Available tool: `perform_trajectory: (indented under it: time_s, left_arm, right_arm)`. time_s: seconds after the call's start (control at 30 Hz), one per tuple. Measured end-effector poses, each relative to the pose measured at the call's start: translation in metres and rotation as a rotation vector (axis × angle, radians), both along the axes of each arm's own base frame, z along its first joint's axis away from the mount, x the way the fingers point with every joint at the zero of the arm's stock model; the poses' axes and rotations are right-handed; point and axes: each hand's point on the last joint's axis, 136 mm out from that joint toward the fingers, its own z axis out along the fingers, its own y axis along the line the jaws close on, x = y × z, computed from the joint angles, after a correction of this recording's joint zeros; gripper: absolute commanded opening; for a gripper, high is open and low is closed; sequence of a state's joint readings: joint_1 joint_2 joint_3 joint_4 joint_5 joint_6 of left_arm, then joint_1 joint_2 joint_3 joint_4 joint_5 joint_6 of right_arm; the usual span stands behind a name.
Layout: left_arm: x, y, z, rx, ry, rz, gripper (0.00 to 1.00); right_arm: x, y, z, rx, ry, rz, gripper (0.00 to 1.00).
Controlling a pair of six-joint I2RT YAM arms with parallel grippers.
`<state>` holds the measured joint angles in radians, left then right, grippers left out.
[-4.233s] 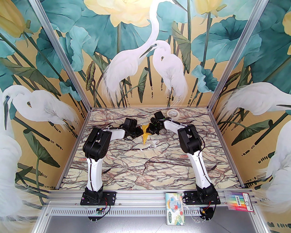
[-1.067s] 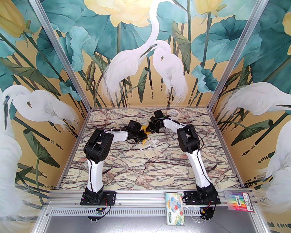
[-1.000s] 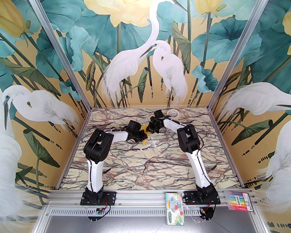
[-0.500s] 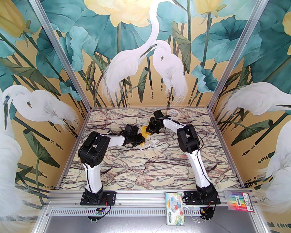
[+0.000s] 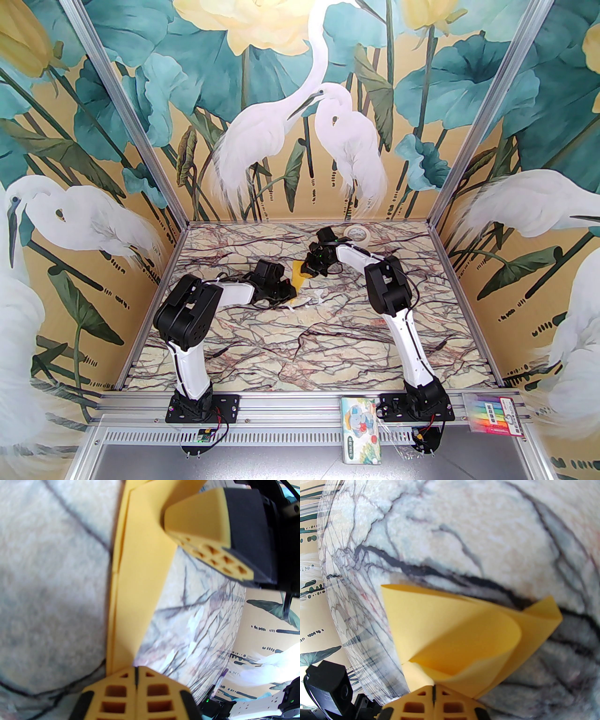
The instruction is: Fold a paper plane with a square sheet of paper (fold left side to right side)
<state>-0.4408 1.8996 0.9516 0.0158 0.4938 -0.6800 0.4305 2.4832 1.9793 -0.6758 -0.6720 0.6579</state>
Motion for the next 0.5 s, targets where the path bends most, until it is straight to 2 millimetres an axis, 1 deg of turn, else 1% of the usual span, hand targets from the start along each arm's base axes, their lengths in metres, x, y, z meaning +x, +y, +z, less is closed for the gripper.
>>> perform_trajectory:
  time_s: [0.33, 0.5]
  left_arm:
    - [-0.015, 0.005, -0.001, 0.019, 0.004, -0.019, 0.0]
    - [-0.027, 0.009, -0.001, 0.026, 0.021, -0.026, 0.0]
  right_arm:
    - [-0.002, 0.001, 0.0, 0.003, 0.008, 0.003, 0.0]
    - [-0.001, 0.001, 0.0, 0.003, 0.007, 0.003, 0.0]
